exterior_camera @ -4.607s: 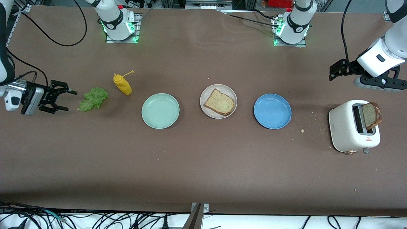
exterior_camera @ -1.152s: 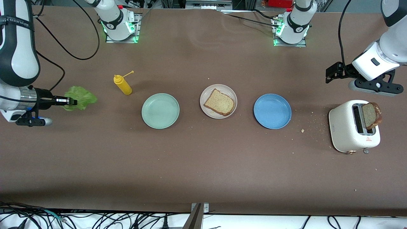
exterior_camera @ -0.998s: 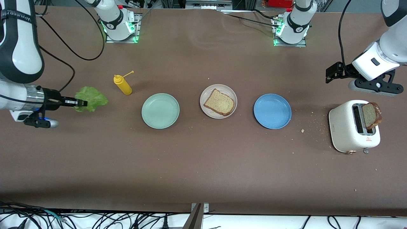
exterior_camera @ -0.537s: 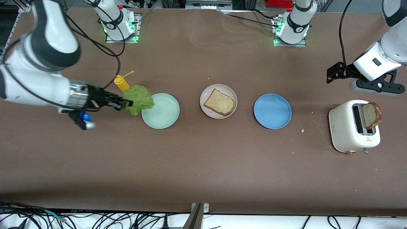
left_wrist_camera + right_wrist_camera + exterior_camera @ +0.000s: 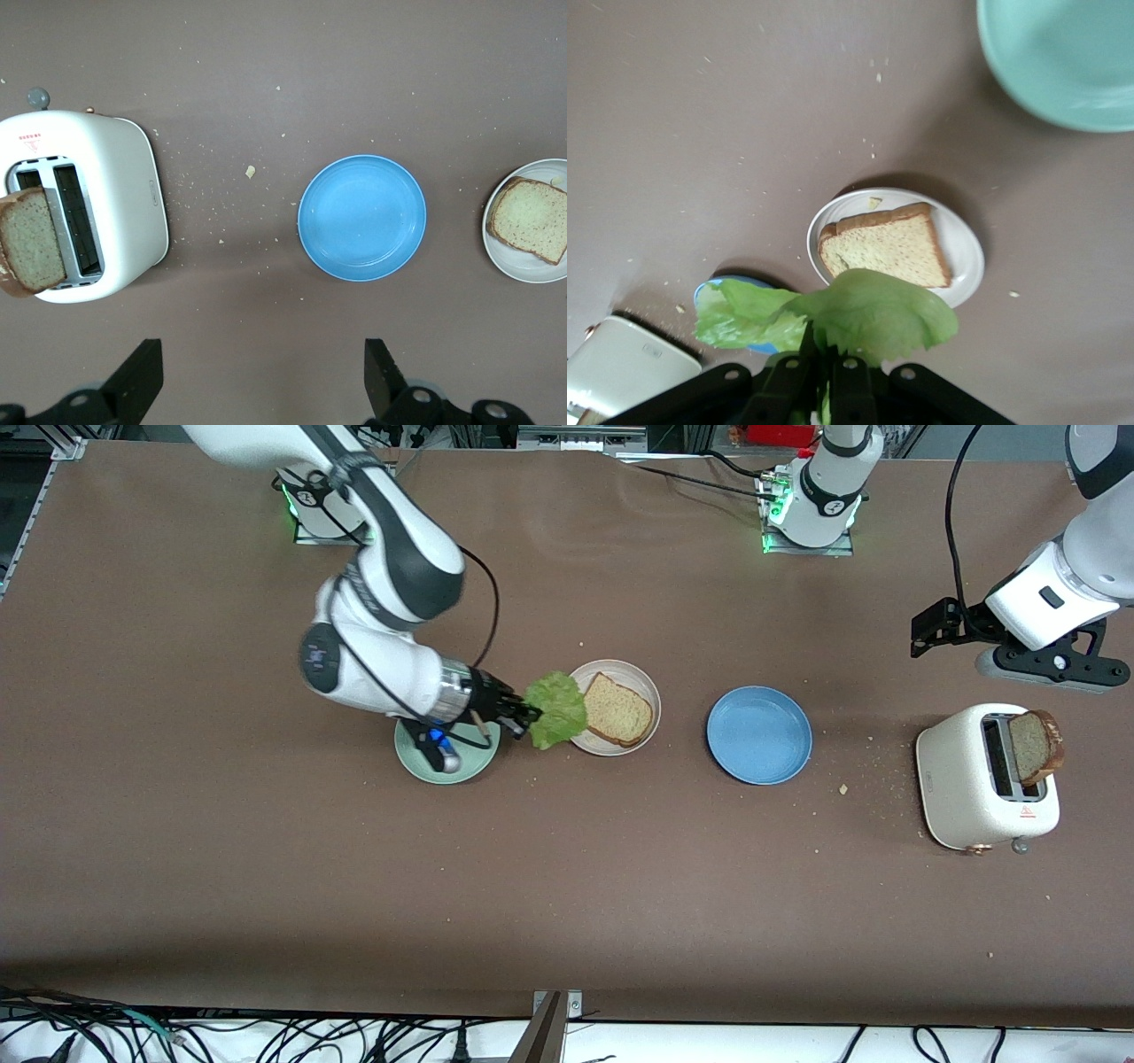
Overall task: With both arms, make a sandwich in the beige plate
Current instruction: 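Lift the lettuce leaf and carry it over the beige plate, then lower the lettuce onto the toast while the left gripper reaches the toaster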
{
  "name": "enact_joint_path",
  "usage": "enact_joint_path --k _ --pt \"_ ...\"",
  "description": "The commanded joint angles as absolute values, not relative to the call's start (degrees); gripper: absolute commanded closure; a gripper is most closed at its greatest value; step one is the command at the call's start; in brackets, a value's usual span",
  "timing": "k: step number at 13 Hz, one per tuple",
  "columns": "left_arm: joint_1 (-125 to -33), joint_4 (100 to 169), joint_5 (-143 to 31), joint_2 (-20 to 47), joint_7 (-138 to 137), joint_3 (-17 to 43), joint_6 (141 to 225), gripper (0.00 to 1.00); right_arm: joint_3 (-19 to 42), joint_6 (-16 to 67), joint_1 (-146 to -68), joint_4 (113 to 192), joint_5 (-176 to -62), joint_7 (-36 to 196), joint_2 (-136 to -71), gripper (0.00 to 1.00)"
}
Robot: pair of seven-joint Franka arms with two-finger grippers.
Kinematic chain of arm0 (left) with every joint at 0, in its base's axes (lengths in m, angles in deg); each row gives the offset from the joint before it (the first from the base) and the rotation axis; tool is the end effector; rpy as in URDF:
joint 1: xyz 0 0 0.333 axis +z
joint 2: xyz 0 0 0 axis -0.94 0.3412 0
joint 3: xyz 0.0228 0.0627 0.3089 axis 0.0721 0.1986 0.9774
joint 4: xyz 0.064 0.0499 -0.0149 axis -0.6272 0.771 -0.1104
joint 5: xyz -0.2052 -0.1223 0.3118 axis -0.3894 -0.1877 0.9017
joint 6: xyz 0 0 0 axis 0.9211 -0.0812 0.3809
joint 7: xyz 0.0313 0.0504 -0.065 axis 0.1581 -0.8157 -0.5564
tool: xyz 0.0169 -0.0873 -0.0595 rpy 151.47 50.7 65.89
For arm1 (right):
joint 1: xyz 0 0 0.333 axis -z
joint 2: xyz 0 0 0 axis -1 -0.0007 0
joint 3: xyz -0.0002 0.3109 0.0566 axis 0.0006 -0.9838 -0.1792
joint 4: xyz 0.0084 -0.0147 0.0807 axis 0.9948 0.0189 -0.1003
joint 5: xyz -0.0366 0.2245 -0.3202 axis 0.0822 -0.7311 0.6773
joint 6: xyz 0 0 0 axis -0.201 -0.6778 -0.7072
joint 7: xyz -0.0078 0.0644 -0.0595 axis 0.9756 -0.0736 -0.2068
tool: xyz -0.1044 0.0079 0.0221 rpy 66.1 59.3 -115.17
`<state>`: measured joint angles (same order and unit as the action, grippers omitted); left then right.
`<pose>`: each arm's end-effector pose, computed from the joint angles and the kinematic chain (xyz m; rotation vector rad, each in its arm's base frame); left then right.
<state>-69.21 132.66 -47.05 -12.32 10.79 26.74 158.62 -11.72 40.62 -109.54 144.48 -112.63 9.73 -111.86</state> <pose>0.5513 -0.0380 0.5693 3.1283 -0.2399 -0.1201 0.5748 0.4108 0.3383 -2.3818 1.1101 0.5136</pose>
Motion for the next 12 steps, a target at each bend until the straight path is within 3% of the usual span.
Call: enact_joint_path --k 1,8,12 --pt "-69.09 131.11 -46.01 -11.67 10.59 26.58 157.45 0.00 -13.75 47.35 -111.83 143.63 -113.66 5.46 -116.40 1.00" --pt "-65.49 131.02 -45.92 -9.30 11.21 27.11 158.07 0.00 -15.51 54.57 -115.71 145.12 -113.22 2.54 -121.95 1.00" --pt "-62.24 126.98 -39.60 -5.18 12.08 27.02 159.56 0.00 -15.51 59.57 -116.33 145.83 -108.31 2.63 -124.49 1.00"
